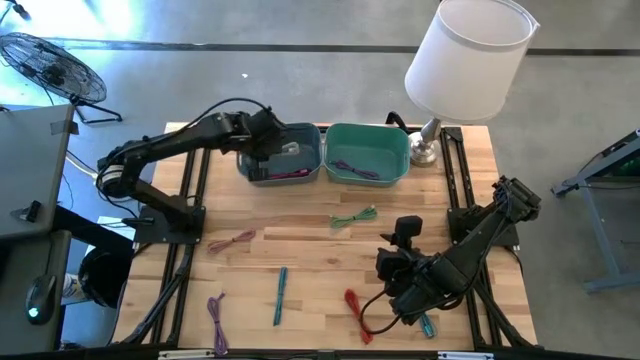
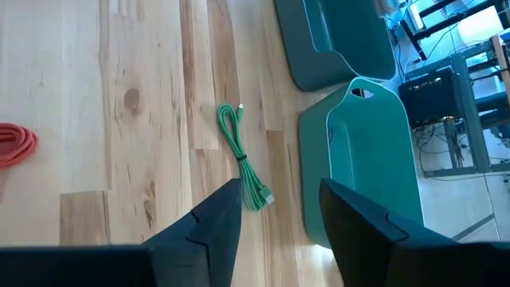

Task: Pick & Place USB Port
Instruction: Put the white patterned USB cable into the blue bin, then put the pink USB cable into the green bin

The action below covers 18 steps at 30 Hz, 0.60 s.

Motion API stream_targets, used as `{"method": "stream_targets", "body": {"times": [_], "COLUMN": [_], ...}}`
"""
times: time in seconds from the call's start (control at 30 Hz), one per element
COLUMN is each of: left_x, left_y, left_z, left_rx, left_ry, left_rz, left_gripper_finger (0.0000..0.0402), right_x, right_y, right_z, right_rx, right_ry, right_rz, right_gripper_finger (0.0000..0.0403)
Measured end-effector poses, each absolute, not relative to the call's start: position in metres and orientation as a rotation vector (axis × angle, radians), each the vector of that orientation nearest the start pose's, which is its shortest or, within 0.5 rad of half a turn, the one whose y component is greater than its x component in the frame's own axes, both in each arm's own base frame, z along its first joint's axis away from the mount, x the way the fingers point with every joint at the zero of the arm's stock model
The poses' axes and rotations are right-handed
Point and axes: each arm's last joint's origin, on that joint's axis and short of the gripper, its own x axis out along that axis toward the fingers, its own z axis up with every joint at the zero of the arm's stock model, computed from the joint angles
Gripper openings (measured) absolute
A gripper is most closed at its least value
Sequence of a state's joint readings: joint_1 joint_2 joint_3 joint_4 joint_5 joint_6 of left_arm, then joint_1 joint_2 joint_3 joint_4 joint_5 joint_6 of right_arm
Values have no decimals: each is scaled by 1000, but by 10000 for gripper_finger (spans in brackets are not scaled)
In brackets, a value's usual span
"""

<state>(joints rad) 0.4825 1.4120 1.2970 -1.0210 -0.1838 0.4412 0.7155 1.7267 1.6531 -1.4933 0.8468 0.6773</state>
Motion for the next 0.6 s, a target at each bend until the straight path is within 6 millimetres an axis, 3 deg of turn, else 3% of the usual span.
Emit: {"method": "stream_targets", "body": {"times": [0.23, 0.6], "left_x": [231, 233], "left_y": [141, 140], "left_z": [299, 300], "left_rx": [165, 167], "left_ry": [1234, 1211], "left_rz": [339, 295], "left_gripper_finger": [48, 123], "right_x": [250, 255], "right_y": [185, 178], "right_z": [320, 320], "right_rx": [-506, -496], "right_ry": [953, 961], "right_rz": [-465, -489], "right_gripper_finger": [161, 161]}}
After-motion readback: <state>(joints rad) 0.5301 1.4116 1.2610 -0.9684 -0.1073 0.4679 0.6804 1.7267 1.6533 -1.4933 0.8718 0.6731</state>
